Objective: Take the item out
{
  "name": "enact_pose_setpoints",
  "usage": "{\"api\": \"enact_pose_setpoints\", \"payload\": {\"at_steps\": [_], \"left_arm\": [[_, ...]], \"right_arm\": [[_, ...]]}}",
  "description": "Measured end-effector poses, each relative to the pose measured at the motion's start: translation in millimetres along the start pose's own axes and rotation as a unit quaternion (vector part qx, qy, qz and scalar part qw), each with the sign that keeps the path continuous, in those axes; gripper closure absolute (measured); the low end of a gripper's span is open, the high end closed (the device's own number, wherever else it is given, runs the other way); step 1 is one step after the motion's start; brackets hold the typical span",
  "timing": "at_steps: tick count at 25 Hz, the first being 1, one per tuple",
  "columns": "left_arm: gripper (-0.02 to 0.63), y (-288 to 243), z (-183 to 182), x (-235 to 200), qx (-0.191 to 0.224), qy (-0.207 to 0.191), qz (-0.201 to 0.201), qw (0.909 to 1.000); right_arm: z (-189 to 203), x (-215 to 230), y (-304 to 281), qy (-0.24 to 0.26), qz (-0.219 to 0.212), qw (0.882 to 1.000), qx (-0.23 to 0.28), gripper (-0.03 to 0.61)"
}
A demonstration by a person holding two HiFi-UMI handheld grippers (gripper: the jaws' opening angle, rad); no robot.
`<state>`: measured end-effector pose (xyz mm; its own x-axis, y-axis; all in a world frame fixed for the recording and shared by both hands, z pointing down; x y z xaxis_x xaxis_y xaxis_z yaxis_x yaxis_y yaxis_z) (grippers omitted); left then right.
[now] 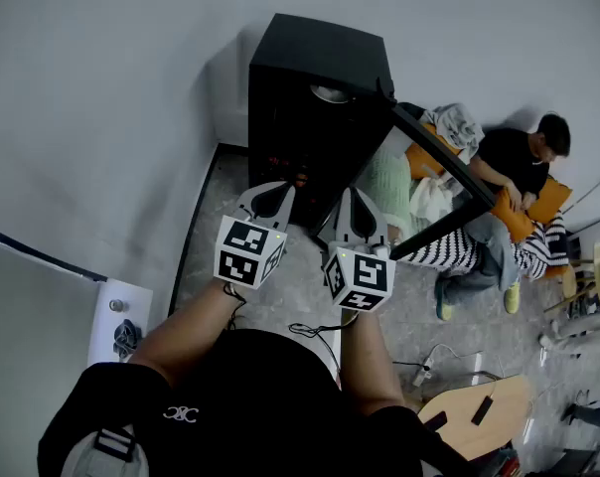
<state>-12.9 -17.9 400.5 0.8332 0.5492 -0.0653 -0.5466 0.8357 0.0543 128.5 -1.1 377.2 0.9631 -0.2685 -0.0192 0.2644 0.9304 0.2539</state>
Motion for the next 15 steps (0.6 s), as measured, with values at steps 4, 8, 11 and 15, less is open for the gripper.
{"api": "enact_pose_setpoints", "payload": {"at_steps": [4, 8, 11, 15], "left_arm": [[0.609, 16, -2, -2, 0.002, 0.002, -0.005, 1.0000], [0.609, 22, -3, -3, 0.003, 0.009, -0.008, 0.9999], [0.609, 26, -4, -4, 0.004, 0.010, -0.009, 0.9999], [0.609, 33, -1, -3, -0.001, 0.014, -0.010, 0.9998]], "right_arm": [[2, -13, 5, -0.006, -0.006, 1.000, -0.008, 0.572], [-1, -20, 6, -0.011, -0.010, 1.000, -0.005, 0.572], [-2, -26, 8, -0.005, -0.012, 1.000, -0.005, 0.572], [0, -31, 15, -0.003, -0.008, 1.000, -0.009, 0.572]]}}
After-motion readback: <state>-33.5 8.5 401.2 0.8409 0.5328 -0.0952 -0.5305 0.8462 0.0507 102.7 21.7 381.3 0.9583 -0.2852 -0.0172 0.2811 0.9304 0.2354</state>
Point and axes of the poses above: the fingertips, and each gripper's own axes: y backward along the fingers, x to its right, z out of its underside, the point moved 5 cm from there along y, backward along the fingers, and after that the axes turned 13 degrees about x, right-handed, at the moved point
